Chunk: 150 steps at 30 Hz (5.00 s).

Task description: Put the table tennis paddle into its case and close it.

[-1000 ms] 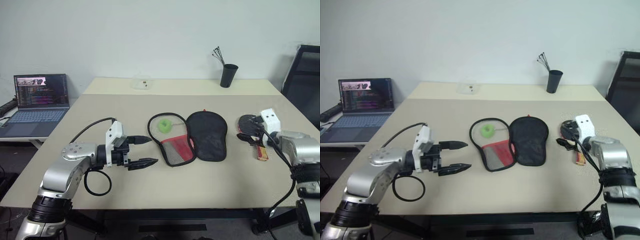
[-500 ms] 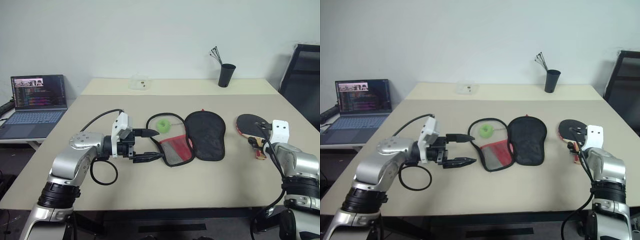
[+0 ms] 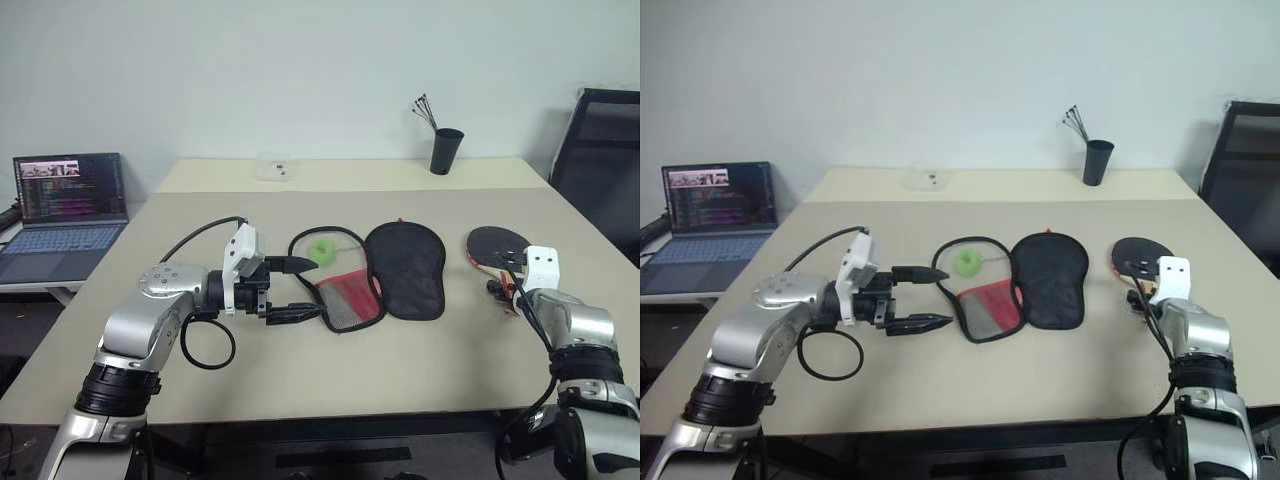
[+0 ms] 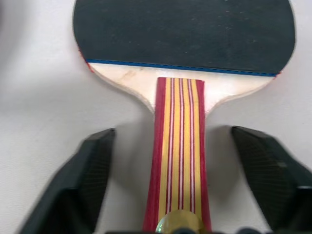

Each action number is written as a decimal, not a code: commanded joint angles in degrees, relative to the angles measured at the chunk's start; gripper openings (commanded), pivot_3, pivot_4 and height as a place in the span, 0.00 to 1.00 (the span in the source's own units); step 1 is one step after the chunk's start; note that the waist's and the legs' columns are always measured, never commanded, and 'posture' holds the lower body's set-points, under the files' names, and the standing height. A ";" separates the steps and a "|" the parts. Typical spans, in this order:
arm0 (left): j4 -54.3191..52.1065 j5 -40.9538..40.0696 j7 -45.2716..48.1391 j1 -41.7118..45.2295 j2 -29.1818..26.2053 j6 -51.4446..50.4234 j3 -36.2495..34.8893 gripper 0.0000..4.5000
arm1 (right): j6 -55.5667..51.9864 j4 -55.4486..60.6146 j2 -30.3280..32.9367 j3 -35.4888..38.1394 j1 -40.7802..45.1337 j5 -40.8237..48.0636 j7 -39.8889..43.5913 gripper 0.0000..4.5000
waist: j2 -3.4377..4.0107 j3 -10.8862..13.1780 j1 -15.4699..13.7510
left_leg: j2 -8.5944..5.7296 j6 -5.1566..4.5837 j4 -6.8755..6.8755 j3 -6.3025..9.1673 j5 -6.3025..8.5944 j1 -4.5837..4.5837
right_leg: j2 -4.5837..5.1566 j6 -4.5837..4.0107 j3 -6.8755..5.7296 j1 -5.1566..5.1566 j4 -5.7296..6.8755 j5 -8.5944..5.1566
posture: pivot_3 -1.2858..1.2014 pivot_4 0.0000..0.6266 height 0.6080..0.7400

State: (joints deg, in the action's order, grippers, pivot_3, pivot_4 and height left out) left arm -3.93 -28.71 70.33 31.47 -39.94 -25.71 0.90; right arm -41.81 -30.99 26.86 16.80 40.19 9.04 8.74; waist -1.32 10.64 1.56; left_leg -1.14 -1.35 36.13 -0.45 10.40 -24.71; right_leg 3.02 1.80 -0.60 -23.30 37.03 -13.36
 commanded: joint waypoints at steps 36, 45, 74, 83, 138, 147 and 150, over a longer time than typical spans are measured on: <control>-3.86 -0.89 -1.38 -3.08 -1.09 0.01 -1.28 1.00 | -15.82 35.46 -20.03 -8.57 -2.99 4.93 -8.07 0.25 | 0.21 0.13 -0.12 | -0.03 -0.03 -0.15 0.14 -0.03 -0.16 | 0.07 -0.25 -0.01 -0.22 0.00 0.15 | 0.52 0.24 1.00; -4.49 -0.94 -1.79 -4.01 -1.46 -0.09 -1.76 1.00 | -11.04 28.69 -19.81 -9.25 -3.21 2.03 -7.98 0.25 | 0.21 0.13 0.08 | -0.02 -0.03 -0.16 0.13 -0.03 -0.16 | 0.04 -0.23 0.00 -0.24 0.02 0.14 | 0.52 0.24 1.00; 4.37 5.80 -9.36 -6.36 -0.34 7.90 -4.26 1.00 | -20.99 61.33 -4.69 -15.60 -9.47 16.63 16.26 1.00 | 0.20 0.12 -0.06 | 0.02 -0.03 -0.15 0.27 -0.02 -0.15 | 0.06 -0.04 -0.08 -0.20 -0.03 -0.02 | 0.52 0.24 1.00; 13.94 12.20 -11.97 -3.50 1.00 12.71 -1.77 1.00 | -15.72 62.87 9.82 -12.33 -8.36 24.05 30.85 1.00 | 0.15 0.14 -0.47 | 0.02 -0.02 -0.15 0.25 -0.01 -0.16 | 0.13 -0.32 -0.08 -0.17 -0.10 -0.18 | 0.52 0.24 1.00; 73.79 27.86 -21.47 44.59 34.08 31.61 2.06 0.01 | -17.75 64.48 28.88 11.75 -29.06 39.33 29.14 1.00 | -0.44 0.44 -2.76 | -0.13 -0.02 0.05 0.31 0.00 -0.59 | 0.15 0.17 -0.27 -0.30 -0.14 0.02 | 0.52 0.24 1.00; 78.28 30.51 -29.28 46.40 39.29 32.18 1.46 0.01 | -17.71 62.94 26.52 10.10 -28.59 38.36 22.31 1.00 | -0.49 0.47 -2.51 | -0.10 -0.03 0.06 0.18 -0.01 -0.46 | 0.10 0.27 -0.25 -0.28 -0.10 0.07 | 0.52 0.24 1.00; 78.62 30.73 -29.97 46.35 39.45 32.03 1.16 0.01 | -17.46 61.47 25.56 8.64 -26.61 37.34 19.86 1.00 | -0.48 0.47 -2.53 | -0.11 -0.02 0.06 0.16 -0.01 -0.46 | 0.10 0.28 -0.23 -0.28 -0.11 0.08 | 0.52 0.24 1.00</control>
State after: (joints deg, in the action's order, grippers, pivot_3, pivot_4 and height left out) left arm 74.94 1.65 40.90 75.53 -0.82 5.38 2.88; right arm -59.94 30.61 52.36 25.08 12.18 47.12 29.91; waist -1.80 11.11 -0.97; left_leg -1.25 -1.37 36.19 -0.31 10.40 -25.17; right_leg 3.13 2.08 -0.82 -23.58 36.93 -13.28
